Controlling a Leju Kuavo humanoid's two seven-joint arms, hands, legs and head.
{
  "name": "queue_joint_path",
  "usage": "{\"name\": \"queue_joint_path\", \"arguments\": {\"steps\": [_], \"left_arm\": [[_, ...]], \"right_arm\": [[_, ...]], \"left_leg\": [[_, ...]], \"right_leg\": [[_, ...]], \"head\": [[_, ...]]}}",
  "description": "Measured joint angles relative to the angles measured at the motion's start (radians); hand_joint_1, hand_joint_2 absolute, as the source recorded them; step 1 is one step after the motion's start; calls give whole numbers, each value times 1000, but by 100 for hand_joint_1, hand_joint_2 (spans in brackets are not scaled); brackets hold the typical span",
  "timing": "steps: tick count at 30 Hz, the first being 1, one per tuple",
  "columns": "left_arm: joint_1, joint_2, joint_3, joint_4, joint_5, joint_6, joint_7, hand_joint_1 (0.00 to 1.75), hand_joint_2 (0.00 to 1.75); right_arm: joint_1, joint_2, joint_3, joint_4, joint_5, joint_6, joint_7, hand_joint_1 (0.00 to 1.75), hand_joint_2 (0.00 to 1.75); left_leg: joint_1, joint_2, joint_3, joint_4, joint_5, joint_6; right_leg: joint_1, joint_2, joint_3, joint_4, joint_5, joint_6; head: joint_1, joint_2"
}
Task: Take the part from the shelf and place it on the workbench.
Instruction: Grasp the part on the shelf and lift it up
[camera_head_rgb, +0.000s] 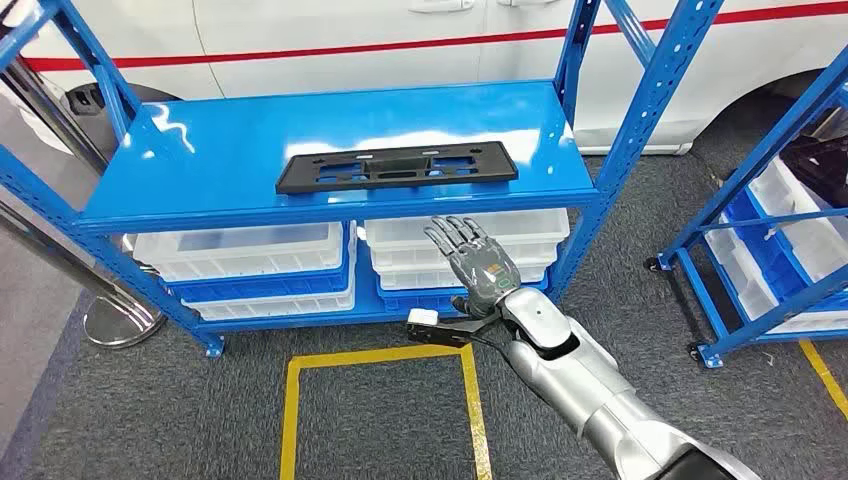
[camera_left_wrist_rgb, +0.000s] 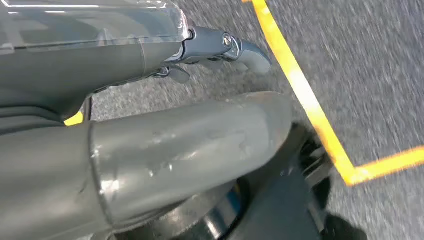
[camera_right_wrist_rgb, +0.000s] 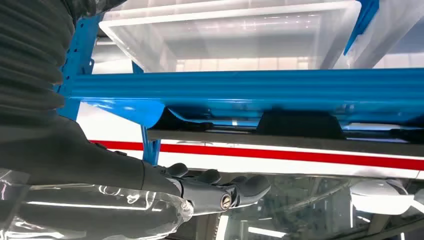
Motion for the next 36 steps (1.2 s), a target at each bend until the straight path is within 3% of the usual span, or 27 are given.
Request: {"name": "queue_joint_path", "arguments": {"steps": [3,4,6,7,9,12,14,16,18,19,21,23,28,30,32,33,34,36], "left_arm": [[1,0,-3,0,-1,0,0,0,0],[1,0,-4,0,-1,0,0,0,0],[1,1,-6,0,-1,-1,0,0,0],[1,1,-7,0,-1,-2,0,0,0],[-1,2,-8,0,0,-2,-1,0,0],[-1,2,-12,0,0,-3,-2,0,0],[-1,1,-15,0,0,-3,-2,0,0],[-2,1,-19,-1,2,-3,-2,0,0],[-2,1,-22,-1,5,-3,-2,0,0],[0,1,-23,-1,7,-3,-2,0,0],[2,0,-25,-3,9,-3,-2,0,0],[3,-1,-27,-5,11,-2,-2,0,0],[5,-1,-34,-10,19,0,-3,0,0],[8,-1,-38,-13,21,0,-3,0,0],[10,-1,-42,-15,24,0,-3,0,0],[12,-1,-43,-15,24,0,-3,0,0],[15,-1,-44,-15,25,0,-3,0,0],[18,-1,-46,-16,25,0,-3,0,0]], "right_arm": [[8,1,4,6,-1,0,0,0,175],[10,1,5,8,-3,0,0,0,175],[12,2,6,9,-6,-2,2,0,175],[12,3,6,9,-8,-4,2,0,175],[12,4,6,10,-11,-6,3,0,175],[14,5,6,9,-16,-8,5,0,175],[12,5,4,9,-19,-13,7,0,175],[14,5,2,10,-23,-18,9,0,175],[22,4,-3,11,-37,-26,11,0,175],[25,5,-8,11,-46,-33,10,0,175],[28,5,-21,8,-65,-56,6,0,175],[30,7,-35,0,-77,-83,0,0,175],[52,18,-53,-27,-84,-123,-12,0,175],[56,26,-59,-38,-84,-136,-15,0,175],[64,32,-62,-42,-84,-142,-16,0,175],[69,34,-63,-43,-84,-143,-16,0,175],[75,35,-63,-44,-84,-143,-16,0,175],[81,39,-64,-48,-83,-143,-16,0,175]], "left_leg": [[1,0,-33,49,4,-2],[1,0,-25,23,31,0],[0,0,31,-104,103,8],[-2,0,59,-164,126,14],[-8,-1,82,-216,134,23],[-7,-2,91,-230,136,35],[-2,0,102,-242,138,46],[-3,1,106,-242,135,53],[-3,0,110,-241,130,54],[-3,-1,114,-239,126,53],[-2,-2,120,-232,115,47],[-4,-3,121,-221,103,36],[-4,-2,119,-200,79,11],[-1,-2,75,-106,32,3],[0,-2,1,28,-17,-1],[1,-2,-24,64,-20,-1],[1,-2,-31,63,-1,0],[0,-2,12,-52,80,7]], "right_leg": [[2,1,1,1,-2,-1],[2,1,3,1,-4,0],[2,3,9,2,-8,3],[3,4,11,3,-11,6],[3,4,9,4,-13,16],[2,4,10,8,-20,32],[1,3,-17,69,-55,42],[-2,3,-82,192,-106,49],[-6,2,-130,266,-116,53],[-8,2,-129,252,-92,55],[-11,0,-80,137,-21,54],[-9,-1,-34,38,13,49],[-8,3,-15,11,6,20],[-8,3,-8,8,2,10],[-5,2,-4,8,-3,4],[-4,2,-1,8,-6,3],[-2,3,2,9,-8,2],[-1,6,12,9,-15,5]], "head": [[0,0],[0,0],[0,0],[0,0],[0,0],[0,0],[1,0],[1,0],[1,0],[1,0],[1,0],[1,0],[0,0],[0,0],[0,0],[0,0],[0,0],[0,0]]}}
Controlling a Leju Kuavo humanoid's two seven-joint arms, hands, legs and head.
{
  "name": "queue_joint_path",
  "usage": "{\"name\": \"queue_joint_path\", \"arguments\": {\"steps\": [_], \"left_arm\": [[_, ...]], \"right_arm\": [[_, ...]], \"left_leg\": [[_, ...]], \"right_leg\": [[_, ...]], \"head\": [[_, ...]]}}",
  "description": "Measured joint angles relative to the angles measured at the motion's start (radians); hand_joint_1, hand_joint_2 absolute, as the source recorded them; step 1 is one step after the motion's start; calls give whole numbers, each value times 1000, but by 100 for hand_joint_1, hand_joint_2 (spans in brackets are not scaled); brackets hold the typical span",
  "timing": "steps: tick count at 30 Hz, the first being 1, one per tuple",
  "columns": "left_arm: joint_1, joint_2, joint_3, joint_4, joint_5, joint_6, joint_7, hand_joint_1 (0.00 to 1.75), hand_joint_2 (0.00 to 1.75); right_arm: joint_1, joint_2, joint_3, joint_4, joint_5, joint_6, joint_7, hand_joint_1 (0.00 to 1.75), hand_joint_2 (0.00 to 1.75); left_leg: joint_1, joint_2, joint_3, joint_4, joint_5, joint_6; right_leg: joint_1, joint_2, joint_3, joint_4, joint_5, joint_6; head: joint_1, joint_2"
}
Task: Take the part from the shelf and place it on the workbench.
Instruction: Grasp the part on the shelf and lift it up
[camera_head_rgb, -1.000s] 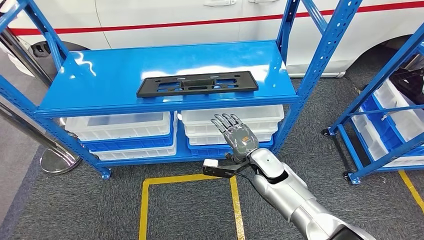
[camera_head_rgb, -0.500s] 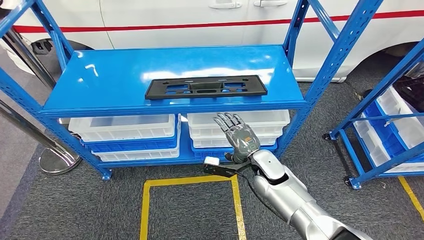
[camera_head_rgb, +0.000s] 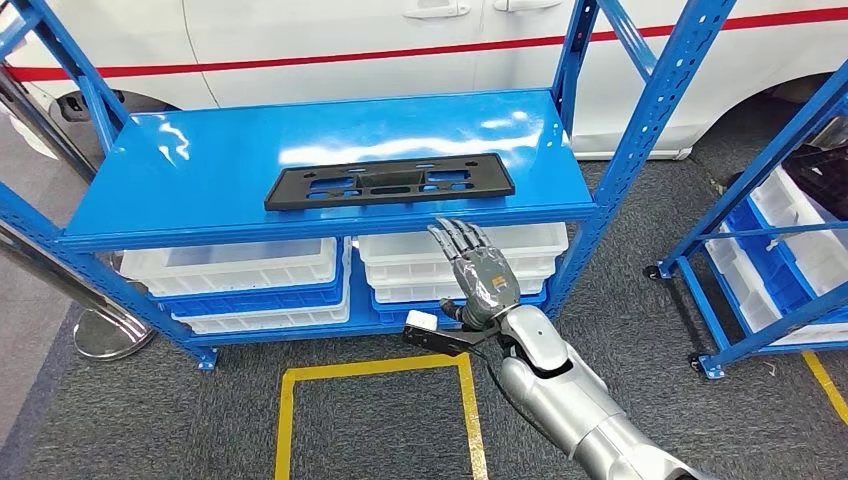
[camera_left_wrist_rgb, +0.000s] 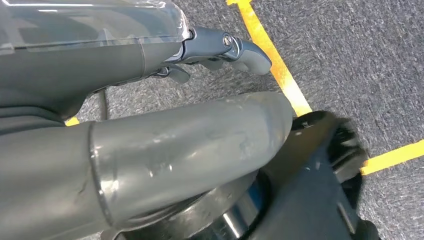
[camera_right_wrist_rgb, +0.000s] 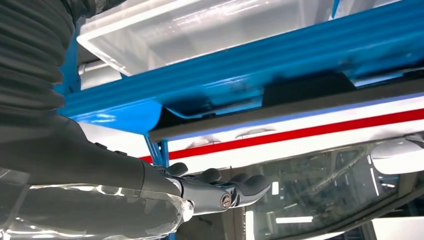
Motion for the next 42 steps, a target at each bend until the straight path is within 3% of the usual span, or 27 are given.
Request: {"name": "queue_joint_path", "arguments": {"steps": [2,3,7,9,11,12,13,14,16,17,18,22,24,26,27,28,29,31,32,33,35,38,40,42], "left_arm": [[0,0,-2,-1,0,0,0,0,0],[-1,0,-2,-2,0,0,0,0,0],[1,0,-5,-11,0,0,1,0,0],[2,0,-8,-14,-1,-1,2,0,0],[0,0,-11,-17,-1,-2,4,0,0],[1,0,-12,-20,0,-3,8,0,0],[3,0,-15,-23,1,-4,12,0,0],[6,0,-18,-28,2,-6,16,0,0],[11,0,-25,-36,3,-9,21,0,0],[12,0,-27,-40,4,-10,23,0,0],[11,0,-29,-43,6,-11,25,0,0],[14,1,-34,-54,14,-12,29,0,0],[15,1,-36,-58,15,-13,29,0,0],[15,1,-39,-59,15,-13,29,0,0],[16,1,-40,-60,15,-13,30,0,0],[18,1,-41,-60,17,-13,31,0,0],[21,2,-43,-61,19,-13,32,0,0],[26,3,-47,-65,26,-13,35,0,0],[28,4,-49,-67,30,-13,36,0,0],[28,5,-51,-70,35,-13,37,0,0],[29,6,-56,-77,44,-12,38,0,0],[36,8,-63,-87,58,-8,38,0,0],[39,9,-69,-91,65,-6,39,0,0],[39,10,-75,-95,73,-4,40,0,0]], "right_arm": [[0,4,-1,-3,0,0,0,0,175],[1,5,-1,-4,0,1,0,0,175],[3,8,-2,-5,7,1,0,0,175],[3,9,-3,-6,9,2,0,0,175],[7,8,-3,-5,13,3,1,0,175],[10,8,-3,-3,18,3,3,0,175],[12,8,-3,-1,25,3,5,0,175],[13,8,-3,0,32,2,7,0,175],[12,8,-3,2,43,2,10,0,175],[11,8,-3,2,45,2,11,0,175],[11,8,-3,3,46,2,11,0,175],[13,8,-3,4,46,3,14,0,175],[11,9,-3,3,46,3,15,0,175],[10,9,-3,4,46,3,15,0,175],[11,9,-3,4,46,3,15,0,175],[13,9,-3,5,46,3,15,0,175],[13,9,-3,5,46,3,15,0,175],[13,9,-3,5,46,3,16,0,175],[12,9,-3,5,44,1,16,0,175],[11,9,-3,5,40,-1,17,0,175],[12,10,-6,5,29,-9,18,0,175],[13,12,-20,1,10,-27,18,0,175],[12,14,-35,-1,-2,-39,18,0,175],[18,15,-48,-2,-9,-45,18,0,175]], "left_leg": [[-5,0,54,-122,50,10],[-8,-1,67,-152,54,13],[-6,-1,82,-175,50,31],[-3,0,93,-183,49,43],[-4,0,99,-183,43,50],[-4,-1,102,-182,39,51],[-4,-1,107,-182,34,50],[-4,-2,114,-180,29,48],[-4,-3,126,-175,13,41],[-5,-3,129,-171,5,35],[-6,-3,129,-168,0,29],[-5,-3,131,-159,-19,7],[-3,-3,99,-84,-53,-2],[-1,-2,20,52,-97,-6],[-1,-2,-18,104,-104,-7],[-1,-2,-42,124,-91,-6],[-1,-2,-45,104,-57,-4],[-2,-2,-7,-22,38,7],[-6,-2,17,-83,67,13],[-10,-2,34,-126,79,19],[-17,-3,49,-159,69,28],[-14,-4,81,-184,62,45],[-12,-4,100,-192,54,55],[-11,-5,112,-192,43,60]], "right_leg": [[3,1,6,1,-7,6],[4,1,7,0,-8,10],[2,-1,5,12,-21,29],[1,-1,-34,94,-62,37],[-1,-1,-108,225,-112,42],[-3,-1,-137,268,-118,43],[-5,-2,-149,276,-103,45],[-6,-2,-142,246,-70,45],[-8,-5,-89,120,9,44],[-8,-5,-65,64,29,41],[-7,-6,-51,29,34,38],[-5,-1,-33,6,17,15],[-7,-2,-16,0,10,4],[-4,-4,-3,-1,-2,-2],[-2,-4,4,-1,-8,-3],[-1,-3,13,-1,-15,-4],[1,-1,23,-1,-23,-4],[2,1,46,-2,-39,-1],[3,1,53,-2,-47,3],[3,2,56,-3,-52,8],[2,2,58,-2,-52,19],[0,-2,56,31,-59,33],[-3,-2,7,124,-93,41],[-6,-2,-73,232,-131,47]], "head": [[0,0],[0,0],[0,0],[0,0],[0,0],[0,0],[0,0],[0,0],[0,0],[0,0],[0,0],[0,0],[0,0],[0,0],[0,0],[0,0],[0,0],[0,0],[0,0],[0,0],[0,0],[0,0],[1,0],[0,0]]}}
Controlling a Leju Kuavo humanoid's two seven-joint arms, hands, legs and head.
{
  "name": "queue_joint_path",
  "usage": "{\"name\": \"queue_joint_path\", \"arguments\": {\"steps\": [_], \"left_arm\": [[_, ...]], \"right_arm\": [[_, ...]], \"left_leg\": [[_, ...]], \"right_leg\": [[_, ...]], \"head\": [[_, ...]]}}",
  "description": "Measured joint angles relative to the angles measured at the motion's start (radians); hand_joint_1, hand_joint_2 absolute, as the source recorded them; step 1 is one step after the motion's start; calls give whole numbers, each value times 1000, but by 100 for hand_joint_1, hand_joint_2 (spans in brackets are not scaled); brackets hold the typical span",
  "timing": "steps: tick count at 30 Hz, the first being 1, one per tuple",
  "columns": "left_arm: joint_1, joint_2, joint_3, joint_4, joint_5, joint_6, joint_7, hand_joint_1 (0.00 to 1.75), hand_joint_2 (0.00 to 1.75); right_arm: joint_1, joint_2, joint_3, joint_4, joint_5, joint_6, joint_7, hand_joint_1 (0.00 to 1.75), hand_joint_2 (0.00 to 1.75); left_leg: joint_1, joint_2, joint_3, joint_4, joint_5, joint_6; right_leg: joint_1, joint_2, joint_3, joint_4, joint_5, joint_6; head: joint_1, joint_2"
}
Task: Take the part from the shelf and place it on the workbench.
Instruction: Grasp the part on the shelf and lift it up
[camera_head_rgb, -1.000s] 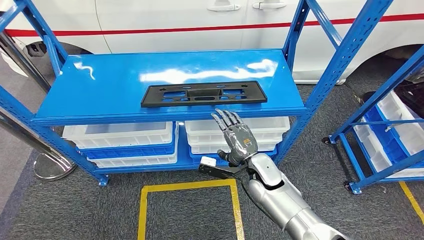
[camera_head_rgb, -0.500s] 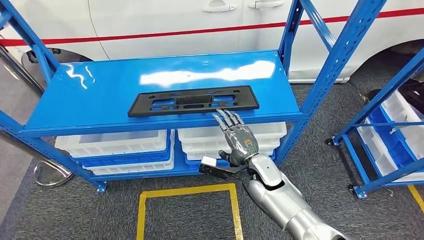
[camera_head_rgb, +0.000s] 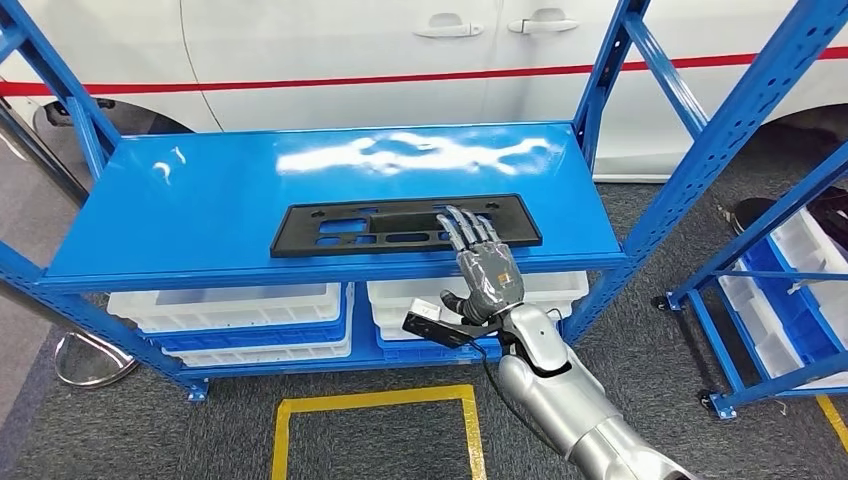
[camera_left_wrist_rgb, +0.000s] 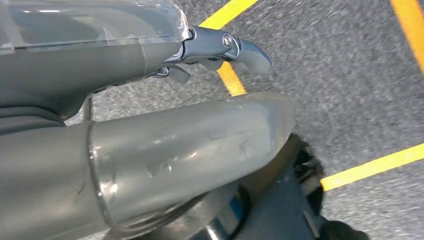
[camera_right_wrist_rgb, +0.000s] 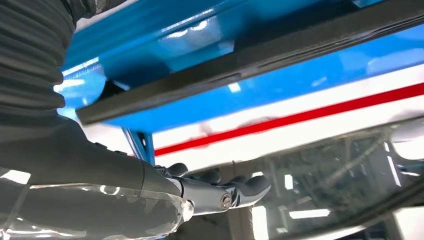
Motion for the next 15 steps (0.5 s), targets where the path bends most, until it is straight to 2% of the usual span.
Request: {"name": "queue_joint_path", "arguments": {"steps": [1,2,3,6,8,10,12,13,15], "left_arm": [[1,0,-2,-1,2,0,0,0,0],[2,0,-5,-3,4,1,0,0,0],[3,0,-7,-3,4,1,1,0,0],[6,0,-12,-4,5,1,1,0,0],[2,0,-15,-6,8,1,2,0,0],[0,0,-19,-8,12,1,3,0,0],[-2,2,-21,-8,15,1,4,0,0],[-3,3,-22,-9,16,0,5,0,0],[-5,3,-26,-10,18,0,5,0,0]], "right_arm": [[4,0,-4,0,-1,-1,0,0,175],[8,0,-7,0,-1,-2,0,0,175],[9,0,-9,0,-1,-3,0,0,175],[10,2,-16,0,-1,-4,-1,0,175],[9,3,-20,0,0,-5,-2,0,175],[9,5,-24,0,0,-6,-4,0,175],[9,9,-26,0,1,-7,-6,0,175],[7,12,-27,0,2,-7,-8,0,175],[6,16,-28,0,2,-7,-9,0,175]], "left_leg": [[0,-1,7,0,-6,0],[0,-2,14,1,-13,-1],[1,-2,22,1,-19,-3],[0,-2,53,4,-43,-11],[-1,-2,59,5,-58,-23],[-2,-3,62,11,-64,-37],[0,-1,59,42,-69,-47],[2,0,42,77,-79,-51],[8,0,-27,193,-123,-60]], "right_leg": [[-1,0,-29,27,-4,2],[-2,0,-46,31,4,3],[-3,-1,-50,11,26,3],[-1,-2,-6,-151,142,-3],[4,-4,15,-223,175,-14],[7,-2,21,-233,169,-30],[4,0,38,-239,168,-44],[3,0,47,-242,164,-50],[4,0,59,-244,152,-57]], "head": [[0,0],[0,0],[0,0],[0,0],[0,0],[0,0],[0,0],[0,0],[0,0]]}}
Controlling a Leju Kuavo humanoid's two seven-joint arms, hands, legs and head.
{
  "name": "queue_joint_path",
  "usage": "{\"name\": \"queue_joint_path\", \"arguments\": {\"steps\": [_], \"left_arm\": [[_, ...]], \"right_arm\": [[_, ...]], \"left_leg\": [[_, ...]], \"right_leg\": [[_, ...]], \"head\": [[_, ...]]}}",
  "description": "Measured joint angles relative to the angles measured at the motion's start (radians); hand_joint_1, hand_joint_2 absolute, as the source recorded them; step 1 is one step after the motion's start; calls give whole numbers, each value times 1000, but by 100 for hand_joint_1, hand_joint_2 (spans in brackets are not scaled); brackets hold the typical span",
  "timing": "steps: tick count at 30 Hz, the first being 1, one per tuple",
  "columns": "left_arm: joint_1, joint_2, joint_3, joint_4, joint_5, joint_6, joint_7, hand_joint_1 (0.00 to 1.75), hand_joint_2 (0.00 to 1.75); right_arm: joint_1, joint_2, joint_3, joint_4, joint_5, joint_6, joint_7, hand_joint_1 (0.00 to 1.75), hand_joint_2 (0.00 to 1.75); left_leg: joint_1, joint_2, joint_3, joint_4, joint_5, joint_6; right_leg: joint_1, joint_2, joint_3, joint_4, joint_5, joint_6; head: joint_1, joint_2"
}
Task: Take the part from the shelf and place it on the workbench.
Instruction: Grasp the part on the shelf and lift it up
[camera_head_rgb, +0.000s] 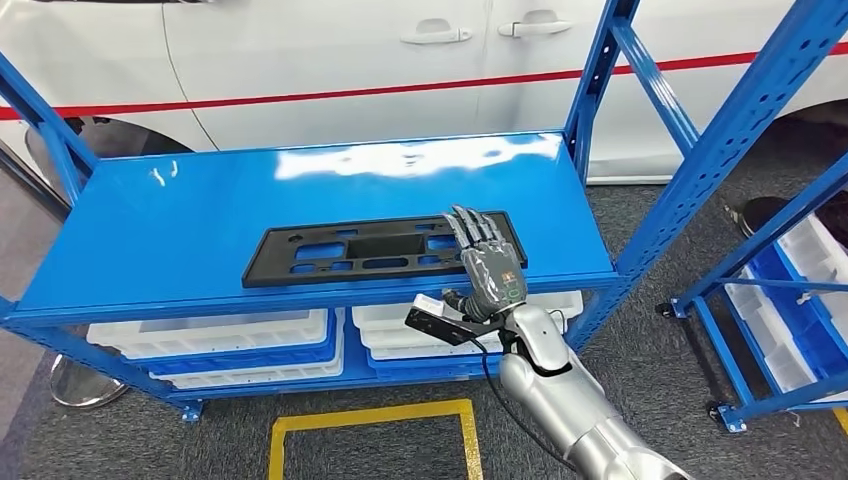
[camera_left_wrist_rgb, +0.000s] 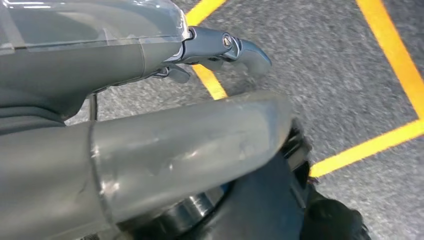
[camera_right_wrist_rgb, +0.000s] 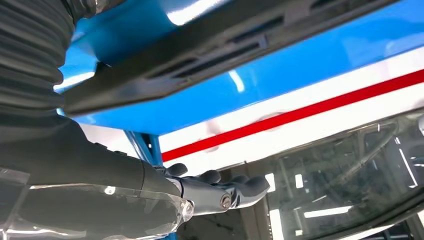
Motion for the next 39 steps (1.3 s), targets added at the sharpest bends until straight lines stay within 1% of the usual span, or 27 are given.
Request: {"name": "queue_joint_path", "arguments": {"steps": [1,2,3,4,6,7,8,10,12,14,17,18,19,20,21,22,23,24,25,27,29,32,33,34,35,37,39], "left_arm": [[-1,0,-1,0,1,0,1,0,0],[0,0,-2,-1,3,0,2,0,0],[1,0,-3,-1,4,0,3,0,0],[2,0,-3,-1,5,0,3,0,0],[4,0,-4,-1,7,0,4,0,0],[4,0,-5,-1,9,0,5,0,0],[3,0,-6,-2,10,0,5,0,0],[2,1,-9,-3,13,1,5,0,0],[3,1,-10,-3,17,2,5,0,0],[1,1,-10,-3,23,6,3,0,0],[-5,2,-11,-5,32,14,2,0,0],[-6,2,-11,-6,33,16,2,0,0],[-7,2,-12,-8,35,18,2,0,0],[-8,2,-12,-11,36,20,2,0,0],[-9,2,-13,-14,37,22,2,0,0],[-12,2,-14,-17,37,23,2,0,0],[-16,2,-15,-20,38,24,1,0,0],[-20,2,-16,-22,38,25,0,0,0],[-23,3,-17,-25,39,26,0,0,0],[-27,6,-17,-32,41,28,-1,0,0],[-33,10,-18,-38,45,28,-1,0,0],[-40,11,-20,-44,49,29,-1,0,0],[-40,11,-20,-45,50,29,-1,0,0],[-40,11,-20,-45,51,29,-1,0,0],[-39,12,-20,-45,51,29,-1,0,0],[-41,13,-20,-46,54,29,-2,0,0],[-46,13,-21,-48,56,30,-3,0,0]], "right_arm": [[0,1,0,0,0,0,0,0,175],[1,2,0,0,0,0,0,0,175],[3,2,0,0,0,0,0,0,175],[3,2,0,0,0,-1,0,0,175],[4,3,0,0,1,-1,0,0,175],[4,4,0,0,1,-1,0,0,175],[4,5,0,0,1,-2,0,0,175],[5,6,0,0,1,-2,0,0,175],[5,7,-1,0,1,-3,0,0,175],[4,7,-4,0,1,-4,0,0,175],[7,7,-8,0,1,-6,0,0,175],[8,6,-9,1,1,-6,0,0,175],[9,6,-11,0,1,-7,0,0,175],[8,6,-13,0,1,-7,-1,33,175],[6,6,-16,0,1,-7,-2,77,175],[3,5,-19,0,0,-7,-3,120,175],[-1,5,-22,0,0,-7,-4,164,175],[-5,4,-23,-1,0,-7,-6,175,175],[-8,3,-24,-3,0,-8,-7,175,175],[-14,1,-26,-10,0,-8,-9,175,175],[-26,-1,-28,-15,0,-7,-10,175,175],[-39,-2,-29,-19,-2,-6,-11,175,175],[-39,-2,-29,-20,-2,-5,-11,175,175],[-39,-2,-29,-21,-3,-5,-11,175,175],[-39,-3,-29,-22,-3,-5,-11,175,175],[-40,-3,-29,-27,-4,-5,-12,175,175],[-43,-4,-30,-32,-6,-6,-14,175,175]], "left_leg": [[3,0,-40,55,-23,-4],[5,0,-72,88,-34,-7],[6,0,-88,90,-24,-8],[7,0,-88,58,7,-7],[6,0,-54,-64,99,-1],[3,1,-40,-115,121,3],[-1,2,-32,-147,131,9],[-9,3,-28,-164,124,23],[-7,4,-8,-177,136,38],[-4,4,11,-187,136,47],[-5,4,22,-188,125,56],[-5,3,27,-187,119,56],[-5,3,34,-186,113,55],[-5,2,42,-185,106,54],[-5,2,51,-184,99,52],[-6,1,57,-182,92,49],[-7,0,59,-180,86,44],[-8,0,61,-176,82,38],[-9,-1,60,-172,80,32],[-9,-1,61,-163,72,20],[-6,0,41,-117,42,9],[2,0,-52,57,-36,-3],[4,0,-76,92,-43,-7],[6,0,-83,91,-29,-9],[8,0,-74,55,2,-11],[11,1,-29,-70,80,-8],[8,1,0,-153,108,1]], "right_leg": [[1,0,5,0,-7,-1],[3,1,12,1,-13,-1],[4,2,20,1,-20,-1],[4,3,30,1,-28,1],[4,3,53,1,-45,5],[4,3,61,0,-52,9],[4,3,65,0,-58,14],[5,3,71,4,-63,26],[4,2,77,17,-71,36],[2,2,46,82,-99,43],[0,1,-66,253,-160,51],[0,1,-93,275,-158,53],[0,1,-103,264,-135,52],[0,1,-96,218,-92,50],[0,1,-77,151,-41,47],[3,0,-59,91,-9,43],[6,0,-44,46,7,37],[8,0,-38,21,13,32],[10,0,-36,16,5,26],[6,0,-31,9,14,16],[2,0,-24,5,13,8],[2,-1,-21,4,10,3],[2,-1,-20,5,9,2],[2,0,-18,5,8,2],[1,1,-16,5,6,3],[0,2,-9,7,2,8],[2,2,-9,9,0,17]], "head": [[0,0],[0,0],[0,0],[0,0],[0,0],[0,0],[0,0],[0,0],[0,0],[1,0],[1,0],[1,0],[1,0],[1,0],[1,0],[1,0],[1,0],[1,0],[1,0],[2,0],[2,0],[1,0],[2,0],[1,0],[1,0],[2,0],[2,0]]}}
